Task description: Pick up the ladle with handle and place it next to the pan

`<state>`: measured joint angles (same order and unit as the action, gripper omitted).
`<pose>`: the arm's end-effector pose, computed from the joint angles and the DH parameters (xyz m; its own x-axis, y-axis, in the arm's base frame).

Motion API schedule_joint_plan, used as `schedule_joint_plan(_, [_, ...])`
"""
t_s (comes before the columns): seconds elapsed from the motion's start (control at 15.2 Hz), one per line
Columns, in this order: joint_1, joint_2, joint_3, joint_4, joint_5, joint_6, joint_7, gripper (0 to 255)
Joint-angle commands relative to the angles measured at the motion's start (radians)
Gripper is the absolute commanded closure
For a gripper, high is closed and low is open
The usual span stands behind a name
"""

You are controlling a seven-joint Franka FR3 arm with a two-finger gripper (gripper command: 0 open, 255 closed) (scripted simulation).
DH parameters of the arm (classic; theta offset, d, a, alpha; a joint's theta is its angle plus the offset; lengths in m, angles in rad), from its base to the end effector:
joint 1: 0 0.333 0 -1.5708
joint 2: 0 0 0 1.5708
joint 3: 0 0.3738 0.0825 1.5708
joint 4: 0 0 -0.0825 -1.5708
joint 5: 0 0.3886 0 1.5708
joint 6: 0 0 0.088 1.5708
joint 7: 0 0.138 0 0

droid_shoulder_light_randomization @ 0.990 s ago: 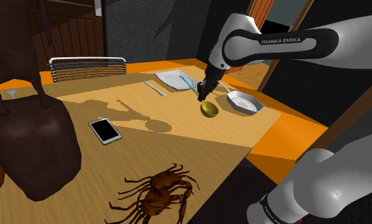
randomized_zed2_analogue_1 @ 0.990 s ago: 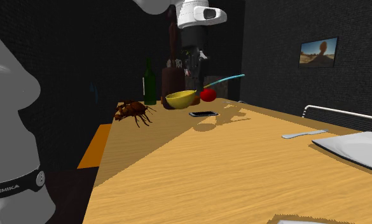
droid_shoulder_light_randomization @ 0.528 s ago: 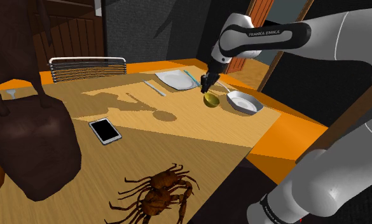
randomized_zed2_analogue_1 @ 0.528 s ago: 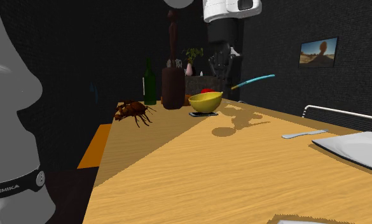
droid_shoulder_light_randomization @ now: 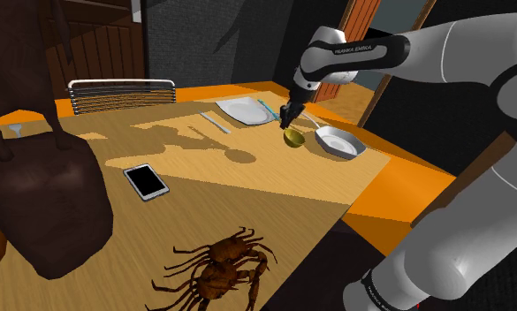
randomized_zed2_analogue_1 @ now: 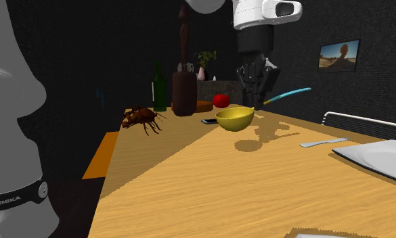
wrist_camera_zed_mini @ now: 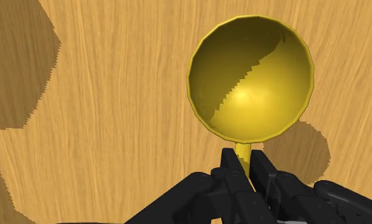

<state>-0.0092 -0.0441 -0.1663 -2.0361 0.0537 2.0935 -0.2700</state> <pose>0.5480 -0.0942 0.4979 0.9915 0.0678 0.1113 0.0713 -0.9971 -0.0276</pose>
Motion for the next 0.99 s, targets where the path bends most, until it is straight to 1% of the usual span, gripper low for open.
schedule_joint_plan(0.0, [-0.001,0.008,-0.001,-0.017,0.002,0.025,-0.004,255])
schedule_joint_plan(0.92, [-0.001,0.082,-0.001,-0.127,0.027,0.207,-0.028,255])
